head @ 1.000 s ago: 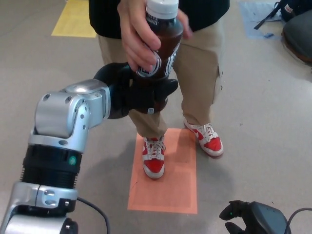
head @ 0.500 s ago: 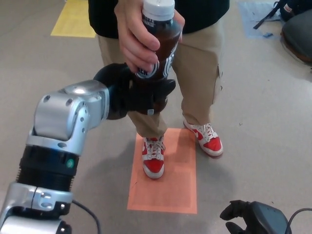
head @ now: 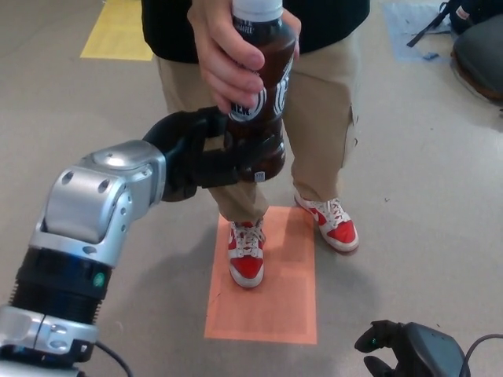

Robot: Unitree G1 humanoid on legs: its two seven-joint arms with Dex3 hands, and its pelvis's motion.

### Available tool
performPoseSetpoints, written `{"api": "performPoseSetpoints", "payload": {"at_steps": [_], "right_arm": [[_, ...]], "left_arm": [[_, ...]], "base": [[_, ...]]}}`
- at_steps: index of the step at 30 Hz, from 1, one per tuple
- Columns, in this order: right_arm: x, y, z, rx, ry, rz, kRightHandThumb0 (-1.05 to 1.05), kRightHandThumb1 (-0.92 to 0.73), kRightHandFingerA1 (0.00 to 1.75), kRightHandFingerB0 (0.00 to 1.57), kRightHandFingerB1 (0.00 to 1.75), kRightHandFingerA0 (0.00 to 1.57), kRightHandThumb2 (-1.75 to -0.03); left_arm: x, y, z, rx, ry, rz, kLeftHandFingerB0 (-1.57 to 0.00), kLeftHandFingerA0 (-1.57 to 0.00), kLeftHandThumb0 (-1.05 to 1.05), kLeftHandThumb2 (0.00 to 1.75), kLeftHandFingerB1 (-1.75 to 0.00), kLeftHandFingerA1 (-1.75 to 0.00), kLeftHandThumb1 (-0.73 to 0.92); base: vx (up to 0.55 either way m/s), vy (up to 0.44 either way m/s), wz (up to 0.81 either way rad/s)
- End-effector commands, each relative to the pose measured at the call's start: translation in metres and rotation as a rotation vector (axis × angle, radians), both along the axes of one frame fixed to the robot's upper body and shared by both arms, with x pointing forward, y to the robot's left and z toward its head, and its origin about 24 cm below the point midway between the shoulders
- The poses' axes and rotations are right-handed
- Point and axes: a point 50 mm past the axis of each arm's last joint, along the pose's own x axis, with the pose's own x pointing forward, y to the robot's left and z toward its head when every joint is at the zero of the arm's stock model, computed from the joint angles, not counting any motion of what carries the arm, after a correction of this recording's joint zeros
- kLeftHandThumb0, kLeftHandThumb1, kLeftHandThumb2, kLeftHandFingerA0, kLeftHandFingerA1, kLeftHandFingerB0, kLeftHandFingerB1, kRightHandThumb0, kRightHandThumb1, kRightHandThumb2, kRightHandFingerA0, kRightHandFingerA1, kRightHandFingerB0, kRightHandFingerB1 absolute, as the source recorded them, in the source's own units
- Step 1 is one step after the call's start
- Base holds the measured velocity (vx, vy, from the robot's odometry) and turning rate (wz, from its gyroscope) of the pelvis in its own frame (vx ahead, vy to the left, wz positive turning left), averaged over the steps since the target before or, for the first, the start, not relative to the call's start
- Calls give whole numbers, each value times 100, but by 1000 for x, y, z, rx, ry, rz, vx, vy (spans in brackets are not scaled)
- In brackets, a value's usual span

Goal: The robot recieved a bottle of protein shake from a person using its left hand and then shake the protein up and down 2 two times and hand it back to the person

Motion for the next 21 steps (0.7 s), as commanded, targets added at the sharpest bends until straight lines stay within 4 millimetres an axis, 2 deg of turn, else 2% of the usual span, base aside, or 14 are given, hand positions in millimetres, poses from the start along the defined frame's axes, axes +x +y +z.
{"api": "performPoseSetpoints", "payload": {"at_steps": [1,5,6,7,8,9,10,13,15,16,17,19,20,21], "right_arm": [[1,-1,2,6,-8,3,-38,-68,93,86,51,100,-72],[4,1,3,2,-20,1,-41,-70,82,88,51,101,-73],[4,2,3,-3,-22,4,-41,-70,82,89,51,102,-72],[4,2,3,-5,-23,4,-40,-70,78,88,50,102,-71],[5,2,4,-6,-24,3,-40,-70,78,88,50,102,-71],[6,1,4,-3,-21,2,-40,-71,78,88,50,102,-72],[6,-1,4,-1,-16,0,-38,-71,83,87,50,102,-75],[8,-5,6,-18,-19,4,-37,-70,84,86,50,104,-77],[13,-4,10,-15,-26,4,-39,-71,80,86,49,101,-78],[15,-4,11,-17,-26,7,-39,-71,80,86,49,101,-78],[16,-3,11,-17,-27,9,-40,-70,79,87,50,101,-78],[18,-2,13,-11,-34,9,-40,-68,82,86,51,101,-79],[20,-1,14,-10,-43,11,-40,-68,81,86,52,101,-78],[21,0,16,-10,-54,14,-40,-68,83,86,52,100,-78]], "left_arm": [[-3,10,-2,20,-24,-4,0,0,-87,58,0,0,57],[-4,18,-2,42,-39,-5,0,0,-91,59,0,0,59],[-6,21,-4,67,-58,-12,0,0,-87,89,0,0,49],[-9,23,-6,93,-79,-24,0,0,-87,90,0,0,50],[-12,25,-8,120,-103,-39,0,0,-87,90,0,0,50],[-15,27,-10,160,-122,-60,0,0,-92,59,0,0,62],[-20,32,-15,207,-137,-92,0,0,-93,94,0,0,55],[-33,44,-30,282,-171,-144,0,0,-97,101,0,-3,69],[-40,56,-42,345,-228,-120,-8,-8,-86,111,-22,-24,80],[-43,62,-50,389,-254,-101,-8,-8,-86,111,-22,-24,80],[-45,65,-54,412,-265,-89,-8,-9,-83,85,-25,-26,80],[-51,74,-66,476,-286,-65,-10,-13,-76,75,-25,-28,92],[-54,79,-72,495,-295,-45,0,0,-34,112,-46,-47,54],[-57,84,-76,520,-305,-28,0,0,-34,112,-46,-46,55]], "base": [[0,0,0],[0,0,0],[0,0,0],[0,0,0],[0,0,0],[0,0,0],[0,0,0],[0,0,0],[0,0,0],[0,0,0],[0,0,0],[0,0,0],[0,0,0],[0,0,0]]}}
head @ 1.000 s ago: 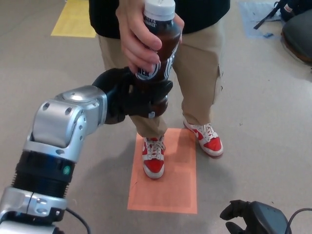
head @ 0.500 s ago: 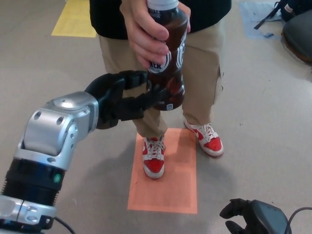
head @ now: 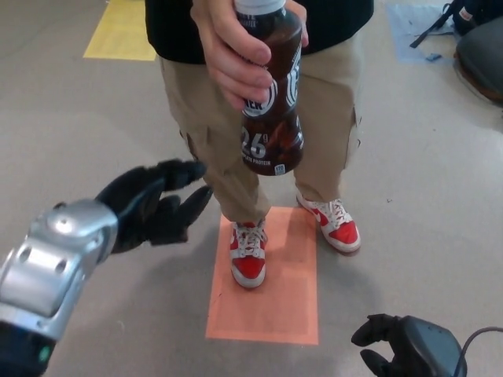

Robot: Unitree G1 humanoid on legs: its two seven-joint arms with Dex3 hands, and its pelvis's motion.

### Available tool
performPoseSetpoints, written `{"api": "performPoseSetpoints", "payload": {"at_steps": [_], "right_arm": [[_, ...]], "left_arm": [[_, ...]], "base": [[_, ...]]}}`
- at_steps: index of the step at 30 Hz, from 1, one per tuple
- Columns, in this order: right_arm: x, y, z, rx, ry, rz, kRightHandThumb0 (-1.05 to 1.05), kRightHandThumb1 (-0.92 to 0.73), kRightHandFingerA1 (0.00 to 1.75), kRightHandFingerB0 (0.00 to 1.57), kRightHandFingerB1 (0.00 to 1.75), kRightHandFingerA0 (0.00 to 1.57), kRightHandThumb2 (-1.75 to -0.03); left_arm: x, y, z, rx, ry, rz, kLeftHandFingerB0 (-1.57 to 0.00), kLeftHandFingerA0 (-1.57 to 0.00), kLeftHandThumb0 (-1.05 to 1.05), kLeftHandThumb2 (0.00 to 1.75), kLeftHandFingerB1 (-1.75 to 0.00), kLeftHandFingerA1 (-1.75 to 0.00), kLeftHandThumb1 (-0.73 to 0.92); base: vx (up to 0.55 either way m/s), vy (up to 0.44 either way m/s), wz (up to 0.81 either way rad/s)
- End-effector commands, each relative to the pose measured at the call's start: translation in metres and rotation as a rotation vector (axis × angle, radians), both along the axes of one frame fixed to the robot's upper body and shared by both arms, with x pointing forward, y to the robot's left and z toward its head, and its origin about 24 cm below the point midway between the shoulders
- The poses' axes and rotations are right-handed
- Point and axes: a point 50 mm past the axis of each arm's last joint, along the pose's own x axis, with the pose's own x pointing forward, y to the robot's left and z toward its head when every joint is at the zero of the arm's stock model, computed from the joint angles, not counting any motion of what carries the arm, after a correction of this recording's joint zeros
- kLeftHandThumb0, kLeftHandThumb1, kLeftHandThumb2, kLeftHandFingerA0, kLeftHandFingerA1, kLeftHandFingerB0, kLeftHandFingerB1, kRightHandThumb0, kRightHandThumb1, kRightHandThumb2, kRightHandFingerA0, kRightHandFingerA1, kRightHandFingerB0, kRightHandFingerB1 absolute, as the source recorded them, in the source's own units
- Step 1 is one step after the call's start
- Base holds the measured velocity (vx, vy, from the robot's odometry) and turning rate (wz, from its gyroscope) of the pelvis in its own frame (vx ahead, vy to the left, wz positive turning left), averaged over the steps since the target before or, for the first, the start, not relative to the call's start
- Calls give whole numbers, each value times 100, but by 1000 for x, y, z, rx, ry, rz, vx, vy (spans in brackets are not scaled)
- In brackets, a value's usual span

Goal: The robot recieved a bottle of protein shake from a person using its left hand and then shake the protein up and down 2 two times and hand it back to the person

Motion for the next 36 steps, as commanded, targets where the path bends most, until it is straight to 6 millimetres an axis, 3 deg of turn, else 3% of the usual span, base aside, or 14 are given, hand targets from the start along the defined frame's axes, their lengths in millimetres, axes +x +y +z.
{"api": "performPoseSetpoints", "payload": {"at_steps": [1,2,7,14,25,26,27,36], "right_arm": [[14,-3,11,-12,-34,2,-40,-68,83,86,52,100,-78],[14,-3,11,-7,-34,-1,-41,-69,85,86,53,100,-80],[23,-4,17,0,-49,-14,-41,-70,91,85,52,99,-76],[36,-13,29,-19,-78,-37,-40,-71,81,86,51,100,-78],[39,-15,33,-19,-88,-40,-41,-70,85,86,52,101,-77],[40,-15,33,-17,-87,-40,-40,-70,86,85,51,100,-78],[40,-15,33,-16,-85,-43,-40,-69,86,85,51,100,-78],[47,-17,40,-9,-110,-55,-39,-68,83,86,52,99,-78]], "left_arm": [[-23,37,-28,289,-268,-18,0,0,-34,112,-46,-46,55],[-32,47,-44,342,-283,20,-10,-24,-73,99,-38,-45,76],[-41,63,-69,475,-304,56,-12,-31,-66,86,-38,-47,62],[-49,77,-102,653,-333,52,-11,-35,-47,71,-36,-46,50],[-52,78,-118,644,-285,89,-7,-28,-42,68,-26,-43,47],[-51,77,-119,646,-285,86,-8,-31,-36,60,-21,-37,56],[-51,76,-119,647,-289,86,-8,-31,-36,60,-20,-37,56],[-42,73,-117,596,-305,138,-3,-32,-33,57,-24,-35,56]], "base": [[0,0,0],[0,0,0],[0,0,0],[0,0,0],[0,0,0],[0,0,0],[0,0,0],[0,0,0]]}}
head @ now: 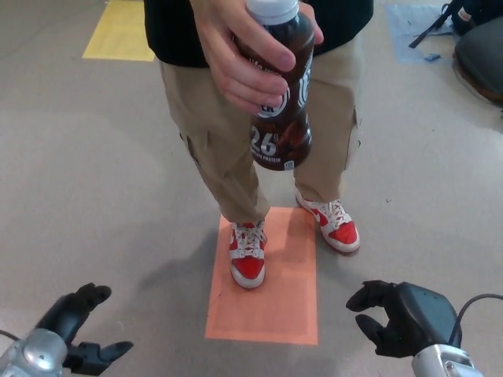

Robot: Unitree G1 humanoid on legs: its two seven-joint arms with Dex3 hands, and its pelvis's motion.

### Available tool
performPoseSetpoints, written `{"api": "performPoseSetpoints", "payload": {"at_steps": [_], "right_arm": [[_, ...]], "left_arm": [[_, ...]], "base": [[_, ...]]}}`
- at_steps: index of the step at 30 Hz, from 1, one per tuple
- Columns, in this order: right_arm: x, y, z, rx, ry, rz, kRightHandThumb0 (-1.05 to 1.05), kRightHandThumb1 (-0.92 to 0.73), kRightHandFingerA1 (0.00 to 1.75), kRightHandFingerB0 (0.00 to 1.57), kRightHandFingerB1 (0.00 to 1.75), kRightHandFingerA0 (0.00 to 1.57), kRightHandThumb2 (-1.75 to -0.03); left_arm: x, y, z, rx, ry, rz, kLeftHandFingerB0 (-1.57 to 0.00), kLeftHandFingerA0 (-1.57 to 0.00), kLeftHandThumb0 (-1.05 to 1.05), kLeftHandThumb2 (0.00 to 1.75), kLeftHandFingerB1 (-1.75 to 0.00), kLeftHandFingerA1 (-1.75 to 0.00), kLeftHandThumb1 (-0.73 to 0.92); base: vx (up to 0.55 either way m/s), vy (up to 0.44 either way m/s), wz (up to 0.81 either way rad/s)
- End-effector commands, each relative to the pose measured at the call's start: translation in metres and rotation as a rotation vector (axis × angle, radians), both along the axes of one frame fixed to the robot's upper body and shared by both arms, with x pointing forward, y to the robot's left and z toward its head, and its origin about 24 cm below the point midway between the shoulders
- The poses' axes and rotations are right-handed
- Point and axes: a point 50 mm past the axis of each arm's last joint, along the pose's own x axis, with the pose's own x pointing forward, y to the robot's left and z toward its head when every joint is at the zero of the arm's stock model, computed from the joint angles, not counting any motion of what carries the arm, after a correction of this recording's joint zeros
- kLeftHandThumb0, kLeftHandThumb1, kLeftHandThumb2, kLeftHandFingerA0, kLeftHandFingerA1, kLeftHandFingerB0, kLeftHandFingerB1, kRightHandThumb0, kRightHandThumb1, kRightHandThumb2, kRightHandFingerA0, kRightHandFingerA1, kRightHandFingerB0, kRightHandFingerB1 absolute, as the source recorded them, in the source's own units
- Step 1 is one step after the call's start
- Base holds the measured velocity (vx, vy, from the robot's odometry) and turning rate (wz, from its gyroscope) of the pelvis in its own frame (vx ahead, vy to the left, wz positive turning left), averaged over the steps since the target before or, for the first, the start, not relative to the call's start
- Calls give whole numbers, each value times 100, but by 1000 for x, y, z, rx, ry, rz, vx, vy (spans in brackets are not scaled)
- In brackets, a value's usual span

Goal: The robot recieved a bottle of protein shake from a person using its left hand and then shake the protein up and down 2 two times and hand it back to the person

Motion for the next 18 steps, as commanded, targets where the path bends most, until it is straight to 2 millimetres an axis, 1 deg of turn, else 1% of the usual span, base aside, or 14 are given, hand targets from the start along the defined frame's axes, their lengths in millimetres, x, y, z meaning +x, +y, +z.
{"api": "performPoseSetpoints", "payload": {"at_steps": [1,3,5,6,10,11,13,18], "right_arm": [[19,-21,18,-10,-31,-68,-39,-68,82,85,52,99,-77],[21,-23,20,-11,-38,-75,-40,-69,82,85,52,97,-77],[22,-23,20,-3,-36,-91,-41,-69,82,85,52,98,-78],[22,-24,21,1,-36,-98,-40,-69,82,85,52,98,-78],[27,-25,26,-2,-48,-105,-40,-69,82,85,52,99,-80],[28,-24,27,0,-51,-108,-39,-69,80,85,52,99,-80],[29,-24,28,2,-53,-110,-40,-70,79,85,52,99,-80],[31,-24,29,11,-53,-109,-38,-69,79,86,52,100,-81]], "left_arm": [[11,-7,15,98,-358,-146,-1,-29,-32,56,-24,-35,55],[12,-7,15,30,-381,-72,-2,-28,-32,56,-24,-34,54],[13,-7,15,19,-400,-28,0,-25,-34,56,-24,-34,53],[14,-7,16,23,-409,-16,-1,-23,-31,58,-19,-35,53],[19,-8,21,16,-432,-31,-1,-22,-28,57,-19,-34,53],[20,-8,22,24,-435,-44,-2,-24,-28,58,-20,-35,52],[20,-8,23,46,-437,-77,-1,-23,-27,58,-20,-34,53],[21,-9,23,89,-424,-130,-3,-24,-31,59,-18,-34,55]], "base": [[0,0,0],[0,0,0],[0,0,0],[0,0,0],[0,0,0],[0,0,0],[0,0,0],[0,0,0]]}}
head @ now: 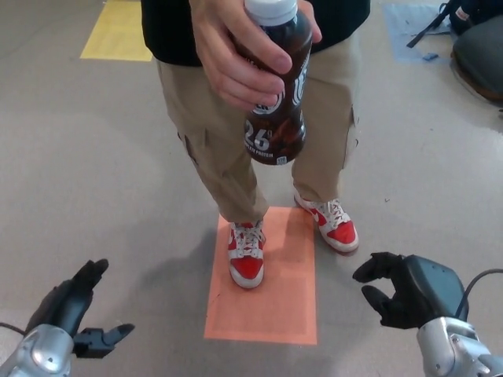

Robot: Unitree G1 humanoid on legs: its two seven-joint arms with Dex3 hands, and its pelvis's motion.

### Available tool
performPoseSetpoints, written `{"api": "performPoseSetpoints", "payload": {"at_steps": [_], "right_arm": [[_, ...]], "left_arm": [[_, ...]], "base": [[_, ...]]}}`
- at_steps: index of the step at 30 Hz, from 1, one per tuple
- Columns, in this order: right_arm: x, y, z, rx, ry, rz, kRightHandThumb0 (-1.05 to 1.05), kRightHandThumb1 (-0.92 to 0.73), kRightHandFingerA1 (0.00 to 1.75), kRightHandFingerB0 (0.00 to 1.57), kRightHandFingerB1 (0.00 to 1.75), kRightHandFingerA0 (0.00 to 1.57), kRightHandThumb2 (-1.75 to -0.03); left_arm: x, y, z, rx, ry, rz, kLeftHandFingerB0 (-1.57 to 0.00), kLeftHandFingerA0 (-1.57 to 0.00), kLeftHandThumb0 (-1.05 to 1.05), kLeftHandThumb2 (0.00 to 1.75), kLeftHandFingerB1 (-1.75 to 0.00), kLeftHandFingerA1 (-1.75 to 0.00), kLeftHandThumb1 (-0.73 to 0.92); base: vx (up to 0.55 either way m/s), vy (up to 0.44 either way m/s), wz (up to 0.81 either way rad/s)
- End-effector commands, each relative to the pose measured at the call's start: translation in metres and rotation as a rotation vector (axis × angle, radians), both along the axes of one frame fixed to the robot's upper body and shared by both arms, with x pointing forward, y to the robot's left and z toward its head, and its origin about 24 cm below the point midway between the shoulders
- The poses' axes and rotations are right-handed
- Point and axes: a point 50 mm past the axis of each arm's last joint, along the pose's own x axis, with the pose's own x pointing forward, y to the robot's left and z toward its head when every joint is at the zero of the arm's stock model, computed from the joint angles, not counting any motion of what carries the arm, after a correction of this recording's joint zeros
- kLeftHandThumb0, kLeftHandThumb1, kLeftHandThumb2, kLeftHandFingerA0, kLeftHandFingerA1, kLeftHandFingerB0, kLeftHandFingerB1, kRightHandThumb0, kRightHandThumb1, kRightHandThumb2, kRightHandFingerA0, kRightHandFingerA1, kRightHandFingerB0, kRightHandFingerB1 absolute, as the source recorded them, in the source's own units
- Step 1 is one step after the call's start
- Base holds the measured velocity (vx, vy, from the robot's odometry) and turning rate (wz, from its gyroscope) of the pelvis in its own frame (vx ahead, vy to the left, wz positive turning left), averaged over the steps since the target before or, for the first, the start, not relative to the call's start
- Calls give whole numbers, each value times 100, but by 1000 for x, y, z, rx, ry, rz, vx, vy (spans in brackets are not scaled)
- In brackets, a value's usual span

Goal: The robot recieved a bottle of protein shake from a person using its left hand and then shake the protein up and down 2 two times and hand it back to the person

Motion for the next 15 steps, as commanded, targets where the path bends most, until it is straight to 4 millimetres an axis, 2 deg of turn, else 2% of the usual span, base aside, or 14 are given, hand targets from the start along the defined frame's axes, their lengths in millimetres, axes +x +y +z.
{"api": "performPoseSetpoints", "payload": {"at_steps": [1,2,3,4,7,15], "right_arm": [[10,-17,9,2,9,-70,-37,-68,80,86,52,100,-80],[10,-17,9,1,12,-67,-38,-68,81,86,53,100,-81],[9,-17,8,-1,13,-63,-38,-68,81,86,53,100,-81],[9,-17,8,0,15,-61,-39,-69,81,86,52,99,-81],[9,-17,9,-1,15,-61,-38,-68,81,86,52,100,-81],[10,-17,9,5,13,-61,-39,-70,81,87,52,99,-78]], "left_arm": [[9,-3,19,86,-211,-120,-3,-24,-31,59,-18,-34,56],[9,-3,19,98,-206,-132,-5,-25,-37,68,-18,-40,53],[9,-3,18,103,-204,-138,-5,-25,-37,68,-18,-40,53],[9,-3,18,103,-204,-141,-2,-26,-35,57,-24,-33,58],[8,-3,18,110,-226,-134,-7,-28,-34,60,-19,-35,56],[6,-3,17,159,-258,-141,-8,-29,-36,60,-20,-36,58]], "base": [[0,0,0],[0,0,0],[0,0,0],[0,0,0],[0,0,0],[0,0,0]]}}
